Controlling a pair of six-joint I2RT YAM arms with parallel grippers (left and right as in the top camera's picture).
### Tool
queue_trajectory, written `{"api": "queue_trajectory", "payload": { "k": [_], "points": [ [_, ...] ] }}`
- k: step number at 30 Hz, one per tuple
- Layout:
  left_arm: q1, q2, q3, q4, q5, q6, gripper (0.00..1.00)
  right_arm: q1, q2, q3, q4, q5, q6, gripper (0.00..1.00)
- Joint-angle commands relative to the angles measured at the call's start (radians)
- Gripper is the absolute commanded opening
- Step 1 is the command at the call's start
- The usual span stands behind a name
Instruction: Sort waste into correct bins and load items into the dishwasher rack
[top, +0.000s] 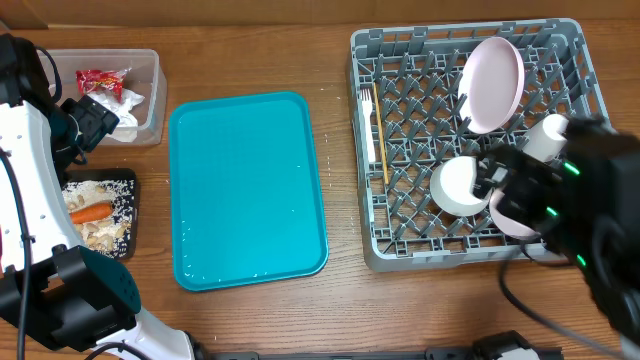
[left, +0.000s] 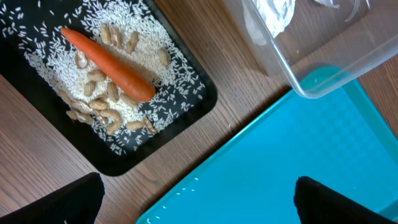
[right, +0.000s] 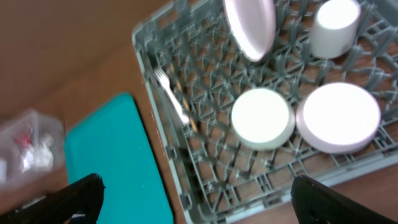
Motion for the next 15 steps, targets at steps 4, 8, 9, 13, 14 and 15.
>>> {"api": "queue_trajectory", "payload": {
  "k": [4,8,9,13,14,15],
  "points": [
    [-0.002,-0.013,0.005,-0.002,-0.012,-0.012,1.00,-0.133,-0.326,-0.364,0.238,-0.064,-0.006,1.00],
    [-0.002,-0.013,0.005,-0.001,-0.012,-0.012,1.00,-0.136,-0.510,-0.656,0.551,-0.100,-0.006,1.00],
    [-0.002,-0.013,0.005,-0.002,-0.012,-0.012,1.00,-0.141,-0.557,-0.734,0.643,-0.122,-0.006,1.00],
    [-0.002,-0.013,0.005,-0.002,-0.012,-0.012,1.00,-0.198,-0.699,-1.001,0.926,-0.206,-0.006,1.00],
    [-0.002,-0.013,0.005,-0.002,-0.012,-0.012,1.00,-0.216,-0.722,-1.056,0.977,-0.225,-0.006,1.00],
    [-0.002,-0.013,0.005,-0.002,-0.012,-0.012,1.00,-0.229,-0.739,-1.100,1.019,-0.240,-0.006,1.00]
  ]
}}
